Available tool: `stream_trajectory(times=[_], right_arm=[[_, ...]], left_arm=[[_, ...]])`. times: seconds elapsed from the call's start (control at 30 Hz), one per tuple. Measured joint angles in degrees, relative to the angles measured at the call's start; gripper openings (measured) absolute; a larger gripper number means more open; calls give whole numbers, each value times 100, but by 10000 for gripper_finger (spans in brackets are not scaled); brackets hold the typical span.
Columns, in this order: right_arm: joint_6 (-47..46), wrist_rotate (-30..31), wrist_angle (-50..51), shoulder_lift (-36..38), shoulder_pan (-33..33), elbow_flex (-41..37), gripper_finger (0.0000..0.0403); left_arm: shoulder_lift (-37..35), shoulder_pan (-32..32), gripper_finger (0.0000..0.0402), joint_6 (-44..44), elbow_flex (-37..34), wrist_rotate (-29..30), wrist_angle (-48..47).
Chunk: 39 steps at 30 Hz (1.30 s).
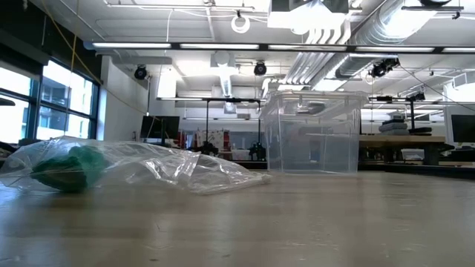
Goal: Roll bandage
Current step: Roll the green bandage
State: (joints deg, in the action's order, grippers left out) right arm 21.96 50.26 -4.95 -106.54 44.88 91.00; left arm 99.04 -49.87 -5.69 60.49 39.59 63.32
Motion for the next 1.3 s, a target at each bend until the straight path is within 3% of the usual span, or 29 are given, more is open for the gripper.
stream_trajectory(times=[0.2,0.37,0.47,0.57,0.73,0.8,1.0,1.3], right_arm=[[304,31,-89,0,72,0,200],[649,-866,-444,0,-22,0,199],[653,-1040,-497,0,-109,0,188],[651,-1115,-483,0,-163,0,147],[662,-1179,-567,0,-140,0,30],[695,-1177,-565,0,-111,0,10],[648,-1191,-1022,-227,6,0,2],[650,-964,-2030,-676,187,0,0]], left_arm=[[0,0,15,-7,0,-6,1],[0,1,15,-7,0,-4,2],[2,7,15,-7,0,-4,3],[2,9,15,-7,0,-4,1],[2,11,15,6,0,-4,3],[2,13,15,75,0,-1,24],[7,-31,15,693,0,50,403],[17,-219,14,1297,1,1040,446]])
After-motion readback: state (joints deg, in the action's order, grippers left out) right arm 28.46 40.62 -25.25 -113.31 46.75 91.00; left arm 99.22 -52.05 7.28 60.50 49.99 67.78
